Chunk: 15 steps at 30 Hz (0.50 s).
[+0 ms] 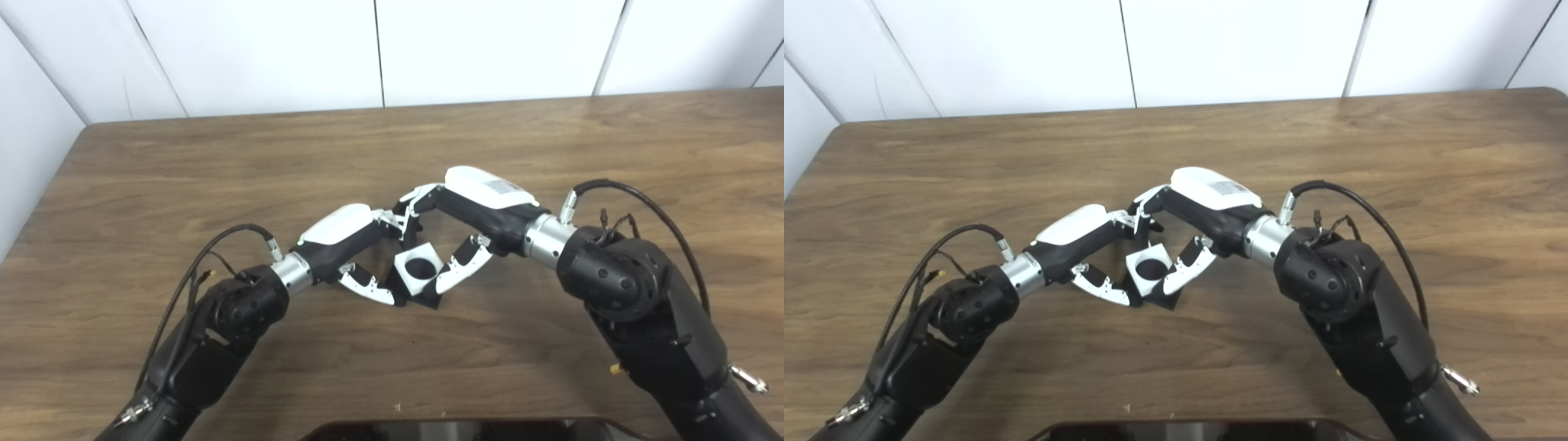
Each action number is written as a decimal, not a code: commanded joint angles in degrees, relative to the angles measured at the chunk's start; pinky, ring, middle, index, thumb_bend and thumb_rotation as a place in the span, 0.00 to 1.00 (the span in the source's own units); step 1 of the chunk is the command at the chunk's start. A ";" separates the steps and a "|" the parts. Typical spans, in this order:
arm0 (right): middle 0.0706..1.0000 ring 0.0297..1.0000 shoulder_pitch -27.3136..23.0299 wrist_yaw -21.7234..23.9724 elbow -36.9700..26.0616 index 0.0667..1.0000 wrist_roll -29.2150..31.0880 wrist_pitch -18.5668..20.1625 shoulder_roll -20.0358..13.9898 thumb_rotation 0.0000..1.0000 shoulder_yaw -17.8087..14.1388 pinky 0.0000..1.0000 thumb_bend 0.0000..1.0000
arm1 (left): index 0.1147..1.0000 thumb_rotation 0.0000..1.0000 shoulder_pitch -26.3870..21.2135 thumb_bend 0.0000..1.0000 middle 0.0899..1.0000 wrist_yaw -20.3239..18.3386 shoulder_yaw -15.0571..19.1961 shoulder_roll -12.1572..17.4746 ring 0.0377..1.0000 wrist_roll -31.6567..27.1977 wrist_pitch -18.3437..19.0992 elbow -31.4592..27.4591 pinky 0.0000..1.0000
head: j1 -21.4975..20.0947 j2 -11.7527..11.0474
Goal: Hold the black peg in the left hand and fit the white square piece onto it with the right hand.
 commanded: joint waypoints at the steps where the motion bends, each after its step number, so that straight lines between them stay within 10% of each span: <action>1: 0.80 0.88 -1.75 -1.65 -0.78 0.44 0.58 -1.81 -0.03 0.14 -0.62 0.88 0.52 | 0.42 0.08 1.29 0.52 0.86 -2.64 -2.20 0.18 0.93 3.59 1.48 0.62 0.94 | 0.12 0.09; 15: 0.80 0.88 -0.77 -1.98 1.02 0.44 0.91 -2.17 -0.28 0.14 0.11 0.87 0.52 | 0.42 0.08 1.19 0.52 0.86 -2.91 -2.36 -0.13 0.92 3.57 2.39 0.39 0.92 | 0.76 0.64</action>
